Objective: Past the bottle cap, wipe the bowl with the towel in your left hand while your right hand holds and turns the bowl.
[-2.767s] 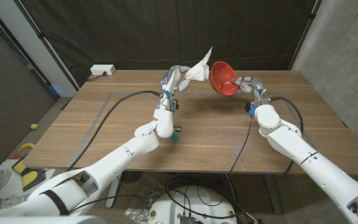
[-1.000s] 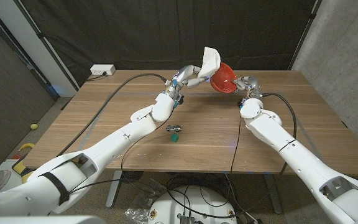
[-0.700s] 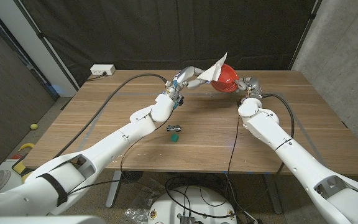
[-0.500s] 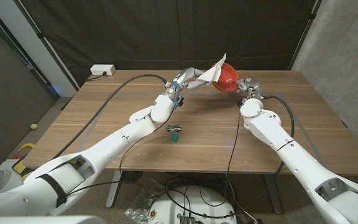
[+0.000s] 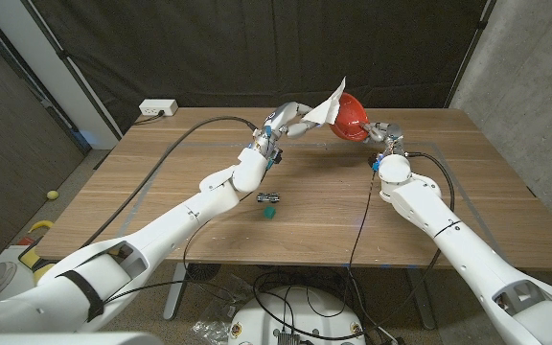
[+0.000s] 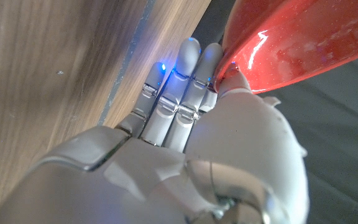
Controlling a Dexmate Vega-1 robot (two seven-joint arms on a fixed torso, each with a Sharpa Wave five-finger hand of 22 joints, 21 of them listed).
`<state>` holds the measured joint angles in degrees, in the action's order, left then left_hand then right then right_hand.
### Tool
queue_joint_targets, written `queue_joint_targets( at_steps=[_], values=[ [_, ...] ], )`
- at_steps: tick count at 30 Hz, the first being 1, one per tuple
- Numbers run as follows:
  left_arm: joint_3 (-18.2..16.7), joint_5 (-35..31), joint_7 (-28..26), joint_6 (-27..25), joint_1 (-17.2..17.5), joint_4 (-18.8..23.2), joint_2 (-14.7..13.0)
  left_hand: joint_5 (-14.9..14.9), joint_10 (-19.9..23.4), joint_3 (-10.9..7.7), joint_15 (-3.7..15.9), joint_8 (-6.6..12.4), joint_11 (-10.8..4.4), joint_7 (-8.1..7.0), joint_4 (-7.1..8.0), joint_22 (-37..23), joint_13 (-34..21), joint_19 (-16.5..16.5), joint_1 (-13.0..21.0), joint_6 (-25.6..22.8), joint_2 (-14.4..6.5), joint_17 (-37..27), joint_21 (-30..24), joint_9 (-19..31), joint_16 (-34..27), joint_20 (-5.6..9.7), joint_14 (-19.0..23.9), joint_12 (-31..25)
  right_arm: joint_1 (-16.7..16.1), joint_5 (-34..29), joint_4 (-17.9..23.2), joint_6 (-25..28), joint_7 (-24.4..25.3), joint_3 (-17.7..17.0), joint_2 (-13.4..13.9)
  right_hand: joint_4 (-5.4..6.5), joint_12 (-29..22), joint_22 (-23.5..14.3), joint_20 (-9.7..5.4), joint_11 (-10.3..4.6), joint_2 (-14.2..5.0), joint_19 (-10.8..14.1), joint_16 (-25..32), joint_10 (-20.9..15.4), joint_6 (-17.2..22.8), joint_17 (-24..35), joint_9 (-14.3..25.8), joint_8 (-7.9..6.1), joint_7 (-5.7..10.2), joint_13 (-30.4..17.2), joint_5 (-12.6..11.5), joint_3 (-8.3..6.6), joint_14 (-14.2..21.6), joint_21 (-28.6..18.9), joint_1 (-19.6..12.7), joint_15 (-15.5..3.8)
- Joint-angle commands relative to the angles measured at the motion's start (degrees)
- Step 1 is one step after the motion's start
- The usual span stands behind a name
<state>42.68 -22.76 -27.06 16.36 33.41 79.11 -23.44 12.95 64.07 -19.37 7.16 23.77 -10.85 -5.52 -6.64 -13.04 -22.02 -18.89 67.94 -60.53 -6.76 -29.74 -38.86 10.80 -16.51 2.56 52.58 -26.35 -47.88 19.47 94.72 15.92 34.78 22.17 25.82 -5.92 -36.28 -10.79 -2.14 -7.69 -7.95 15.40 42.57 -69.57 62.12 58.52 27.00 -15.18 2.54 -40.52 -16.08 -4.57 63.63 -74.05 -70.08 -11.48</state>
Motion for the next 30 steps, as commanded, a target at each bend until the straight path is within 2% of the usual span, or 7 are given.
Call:
queue_joint_targets(
  at_steps=[1,2,5,13,16,22,30],
  values=[
    [-1.4,-2.1,-14.3,3.4,-0.1,-5.5,5.5,0.4,1.3,0.39,6.69,0.51,-0.53,-0.87,0.07,0.0,0.0,-0.6,0.7,-2.5,-0.3,-0.4,-0.7,0.1,0.0,1.45,0.6,0.2,0.5,-0.1,-2.7,-6.9,-5.2,2.0,2.7,-0.45,0.2,-0.1,-6.63,-0.07,-0.45,0.3,-0.2,-0.4,0.6,0.1,0.1,0.06,0.54,-0.1,0.0,0.07,0.4,-0.4,-0.4,-1.80],
    [-1.3,-2.0,-14.3,3.3,-0.1,-5.5,5.5,0.4,1.4,0.40,6.60,0.41,-0.54,-0.69,0.15,0.0,0.1,-0.5,0.6,-2.4,-0.3,-0.5,-0.8,0.1,0.0,1.37,0.6,0.2,0.5,-0.1,-2.7,-7.0,-5.2,2.0,2.8,-0.45,0.2,-0.1,-6.66,-0.01,-0.41,0.3,-0.2,-0.4,0.6,0.2,0.1,0.08,0.46,-0.2,0.0,0.09,0.4,-0.3,-0.4,-1.80],
    [-1.6,-1.9,-14.8,-2.0,0.0,-4.7,7.0,0.4,1.6,0.47,6.55,0.35,-0.56,-0.61,0.25,0.0,0.2,-0.8,0.5,-2.6,-0.3,-0.6,-1.1,0.1,0.1,1.28,0.7,0.4,0.5,-0.1,-3.4,-9.2,-6.7,2.1,3.3,-0.42,0.3,-0.1,-6.69,0.01,-0.42,0.3,-0.3,-0.4,0.7,0.2,0.1,0.14,0.46,-0.1,0.1,0.10,0.3,-0.3,-0.3,-1.81],
    [-1.0,-1.4,-13.2,-12.8,0.0,-1.3,8.1,0.2,2.3,0.59,6.49,-0.48,-0.56,-0.17,0.44,0.2,0.5,-0.9,0.4,-1.7,-0.3,-0.8,-1.9,0.1,0.1,0.88,1.5,0.8,0.1,0.1,-3.5,-10.6,-7.1,1.7,3.7,-0.39,0.4,-0.1,-6.79,0.00,-0.44,0.2,-0.2,-0.3,0.7,0.5,0.2,0.25,0.49,-0.3,0.1,0.10,0.4,-0.2,-0.3,-1.80],
    [-0.2,-0.5,-11.8,-12.0,-1.4,-2.5,7.8,0.1,2.4,0.67,6.27,-0.63,-0.58,-0.05,0.64,0.2,0.5,-0.9,0.2,-1.6,-0.3,-0.7,-2.0,0.1,0.2,0.66,1.5,0.9,0.0,-0.4,-3.5,-11.4,-7.5,2.0,3.9,-0.35,0.3,-0.1,-6.79,-0.14,-0.45,0.1,-0.2,-0.2,0.6,0.6,0.2,0.35,0.59,-0.6,0.1,0.12,0.4,-0.1,-0.3,-1.80],
    [1.9,0.3,-9.7,-6.0,-4.7,-6.5,7.1,0.1,2.3,0.62,6.46,-0.96,-0.55,-0.72,0.46,0.3,0.4,-0.6,0.4,-1.6,-0.1,-0.7,-2.3,0.1,0.5,0.81,1.5,1.1,0.6,-2.3,-2.7,-10.8,-7.3,3.0,4.4,-0.31,0.4,0.0,-6.91,0.00,-0.43,0.0,-0.2,-0.2,0.7,0.9,0.3,0.45,0.69,-0.8,0.1,0.13,0.3,0.1,-0.2,-1.80],
    [4.1,-0.3,-4.5,-4.0,-6.4,-6.1,5.3,0.1,2.2,0.65,6.60,-1.25,-0.62,-0.92,0.40,0.3,0.2,-0.3,0.6,-1.6,-0.1,-0.8,-2.6,0.1,0.7,1.15,1.3,1.3,0.2,-2.6,-2.3,-11.4,-7.3,2.7,4.4,-0.34,0.6,0.0,-6.88,-0.03,-0.45,-0.1,-0.4,-0.3,0.8,0.9,0.3,0.56,0.60,-0.7,0.2,0.10,0.2,0.3,-0.3,-1.81]
  ],
)
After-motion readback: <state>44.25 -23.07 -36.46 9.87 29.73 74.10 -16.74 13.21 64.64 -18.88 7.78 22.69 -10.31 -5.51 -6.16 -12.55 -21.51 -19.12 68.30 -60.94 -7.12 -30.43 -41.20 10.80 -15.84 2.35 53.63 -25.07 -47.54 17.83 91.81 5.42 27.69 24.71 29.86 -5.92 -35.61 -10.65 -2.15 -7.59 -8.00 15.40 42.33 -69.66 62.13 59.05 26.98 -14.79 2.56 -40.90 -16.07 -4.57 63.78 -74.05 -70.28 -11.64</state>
